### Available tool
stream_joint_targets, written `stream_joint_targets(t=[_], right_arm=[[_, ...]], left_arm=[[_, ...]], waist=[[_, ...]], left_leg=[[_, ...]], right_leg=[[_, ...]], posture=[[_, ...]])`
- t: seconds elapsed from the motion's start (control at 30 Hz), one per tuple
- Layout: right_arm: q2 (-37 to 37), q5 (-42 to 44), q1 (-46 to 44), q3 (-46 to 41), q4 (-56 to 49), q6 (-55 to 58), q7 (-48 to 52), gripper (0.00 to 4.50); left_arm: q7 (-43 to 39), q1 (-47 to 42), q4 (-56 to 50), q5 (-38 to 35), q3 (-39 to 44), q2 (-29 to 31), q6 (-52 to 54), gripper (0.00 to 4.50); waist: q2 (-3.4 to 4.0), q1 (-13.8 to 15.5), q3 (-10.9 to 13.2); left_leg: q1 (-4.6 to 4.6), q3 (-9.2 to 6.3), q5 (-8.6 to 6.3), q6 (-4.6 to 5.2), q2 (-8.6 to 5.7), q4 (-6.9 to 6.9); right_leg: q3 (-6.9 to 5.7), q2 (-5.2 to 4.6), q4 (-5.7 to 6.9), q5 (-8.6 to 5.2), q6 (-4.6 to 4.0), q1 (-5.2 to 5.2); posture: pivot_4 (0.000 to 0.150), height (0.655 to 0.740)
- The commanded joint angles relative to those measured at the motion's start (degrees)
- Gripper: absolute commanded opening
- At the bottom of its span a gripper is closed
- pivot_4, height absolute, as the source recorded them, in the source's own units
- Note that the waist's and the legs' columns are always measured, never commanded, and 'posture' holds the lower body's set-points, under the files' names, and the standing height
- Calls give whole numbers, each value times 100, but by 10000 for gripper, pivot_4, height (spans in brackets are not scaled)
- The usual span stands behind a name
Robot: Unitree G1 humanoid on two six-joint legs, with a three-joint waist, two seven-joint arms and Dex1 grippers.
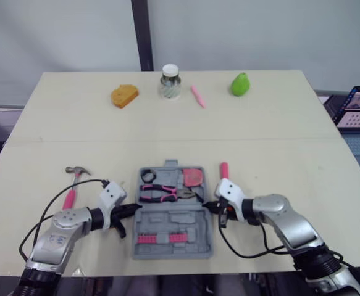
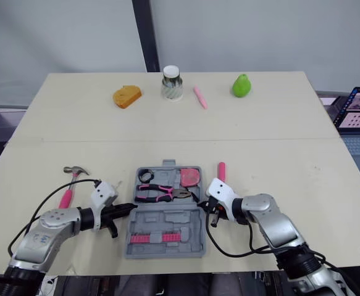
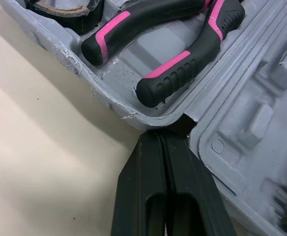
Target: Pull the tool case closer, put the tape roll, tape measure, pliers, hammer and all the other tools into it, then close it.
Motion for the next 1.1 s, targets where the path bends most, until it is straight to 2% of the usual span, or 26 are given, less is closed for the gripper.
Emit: stream_joint_targets(t=[0.03, 0.83, 1.1], right_arm=[[96, 138, 51, 178, -181, 3, 116, 0], [96, 56, 111, 186, -168, -3, 41, 0], [-293, 193, 221, -189, -120, -193, 192, 0]], left_arm=[[-55, 36, -165, -79, -81, -19, -9, 568], [-23, 88, -270, -91, -120, -55, 59, 568], [0, 136, -219, -195, 317, 150, 116, 568]], waist=[[0, 0, 0], [-6, -4, -4], [-7, -2, -5]], left_leg=[[0, 0, 0, 0, 0, 0], [0, 7, -2, 2, 0, 2], [0, 8, -2, 3, 0, 2]], right_leg=[[0, 0, 0, 0, 0, 0], [4, 0, -4, 3, 5, 0], [4, 0, -4, 3, 6, 0]], posture=[[1500, 7400], [1500, 7400], [1500, 7400]])
